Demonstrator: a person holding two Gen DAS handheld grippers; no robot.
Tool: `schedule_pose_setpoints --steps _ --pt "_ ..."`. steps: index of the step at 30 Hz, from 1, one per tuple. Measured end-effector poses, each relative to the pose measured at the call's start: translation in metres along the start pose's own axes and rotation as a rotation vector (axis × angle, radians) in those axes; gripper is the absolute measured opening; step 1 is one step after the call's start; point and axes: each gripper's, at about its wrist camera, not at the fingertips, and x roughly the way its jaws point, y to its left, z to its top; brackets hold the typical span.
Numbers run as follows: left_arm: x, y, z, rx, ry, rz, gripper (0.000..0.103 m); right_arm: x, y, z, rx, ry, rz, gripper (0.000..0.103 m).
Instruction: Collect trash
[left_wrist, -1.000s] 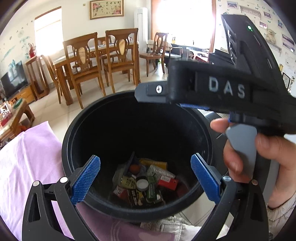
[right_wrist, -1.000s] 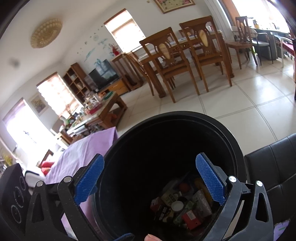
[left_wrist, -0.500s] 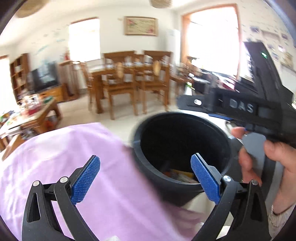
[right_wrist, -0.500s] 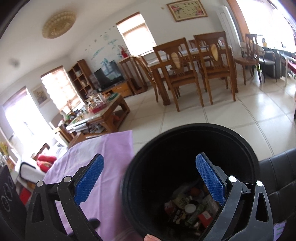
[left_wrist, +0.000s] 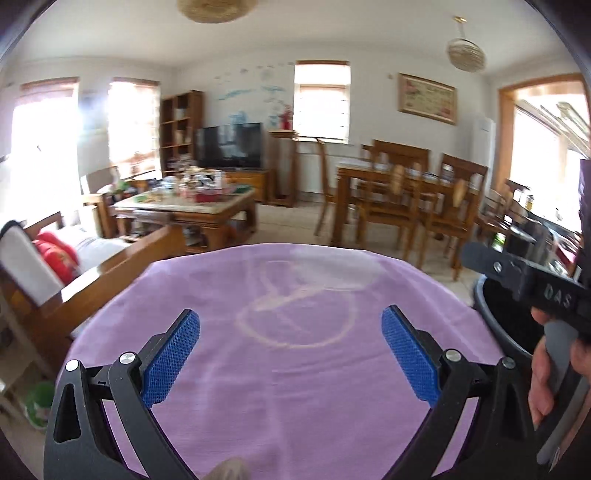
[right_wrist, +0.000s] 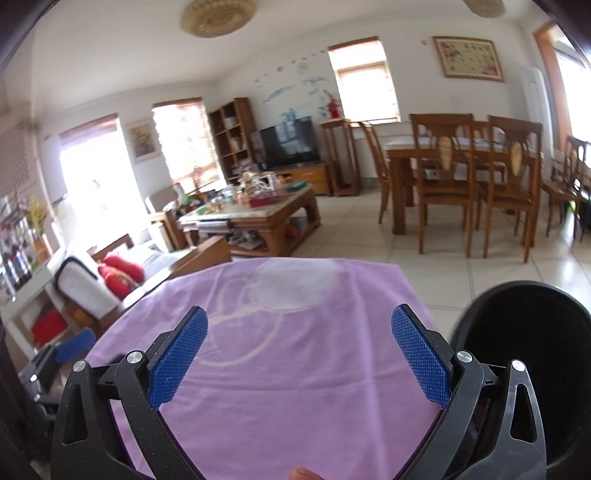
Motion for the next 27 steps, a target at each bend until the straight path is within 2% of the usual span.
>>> schedule_pose_setpoints --steps 4,8,14,17,27 --pt "0.0 0.035 -0.002 -0.053 -0.004 0.09 0.098 0.022 0.044 -0.015 -0.072 -0.014 0.009 0.098" --pt "-0.003 0.058 -0.009 -0.084 0.004 0.115 0.098 0.039 0.067 -0.023 -0.107 -0.021 -0.006 0.098" --pt "0.009 0.064 -0.011 -0.086 0.053 0.075 0.098 0.052 0.067 -0.032 -0.08 -0.004 -0.044 0.098" --pt "0.009 0.063 -0.011 -0.086 0.053 0.056 0.098 0.049 0.063 -0.032 -0.068 -0.024 -0.057 0.098" --pt "0.012 0.053 -0.013 -0.041 0.07 0.068 0.098 0.053 0.061 -0.035 -0.097 -0.01 -0.094 0.098"
